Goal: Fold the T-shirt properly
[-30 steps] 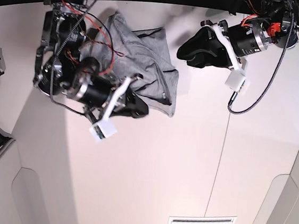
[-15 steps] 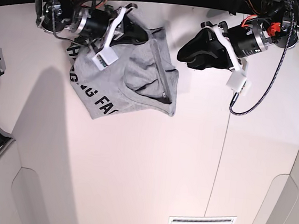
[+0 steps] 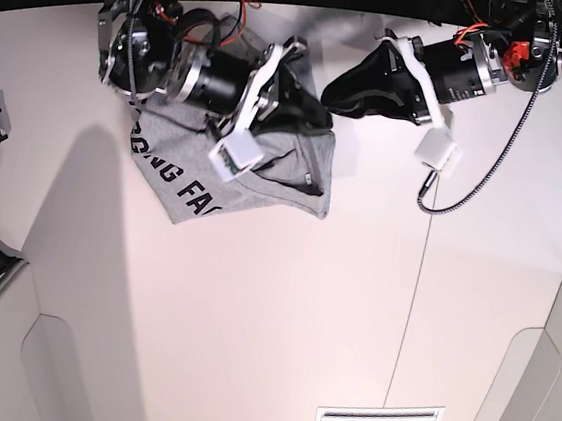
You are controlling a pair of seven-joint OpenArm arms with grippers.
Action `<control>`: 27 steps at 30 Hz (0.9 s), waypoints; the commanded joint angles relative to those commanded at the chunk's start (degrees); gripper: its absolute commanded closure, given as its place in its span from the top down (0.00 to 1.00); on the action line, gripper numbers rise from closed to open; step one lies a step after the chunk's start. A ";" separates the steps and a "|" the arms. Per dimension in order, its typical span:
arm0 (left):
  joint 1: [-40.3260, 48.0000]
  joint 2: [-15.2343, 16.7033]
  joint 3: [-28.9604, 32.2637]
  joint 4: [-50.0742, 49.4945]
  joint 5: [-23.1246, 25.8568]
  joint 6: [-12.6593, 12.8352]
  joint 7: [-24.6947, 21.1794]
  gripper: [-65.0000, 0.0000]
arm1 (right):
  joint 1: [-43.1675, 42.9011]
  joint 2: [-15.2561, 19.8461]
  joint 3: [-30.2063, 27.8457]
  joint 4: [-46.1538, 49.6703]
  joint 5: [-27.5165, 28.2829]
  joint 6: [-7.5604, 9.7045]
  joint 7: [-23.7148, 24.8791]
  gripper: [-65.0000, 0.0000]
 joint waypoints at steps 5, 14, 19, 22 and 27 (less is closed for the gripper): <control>0.00 0.02 12.74 -0.02 7.28 0.00 -2.08 0.07 | 9.99 0.39 8.17 -1.01 -7.19 -0.04 1.79 0.00; -1.18 2.51 25.86 -3.80 29.46 0.00 -17.27 0.07 | 21.59 4.09 9.73 -19.71 -13.03 -0.22 9.03 0.00; -3.87 4.66 25.86 -14.88 29.62 0.00 -17.20 0.07 | 27.85 4.59 9.55 -33.68 -14.08 -0.20 10.29 0.00; -5.68 4.61 25.86 -19.58 29.64 0.00 -16.94 0.07 | 28.85 4.59 8.85 -40.02 -14.10 -0.04 10.27 0.00; -7.23 4.59 24.26 -20.48 30.23 0.00 -16.50 0.07 | 27.74 4.74 8.17 -43.06 -13.92 0.22 9.57 0.00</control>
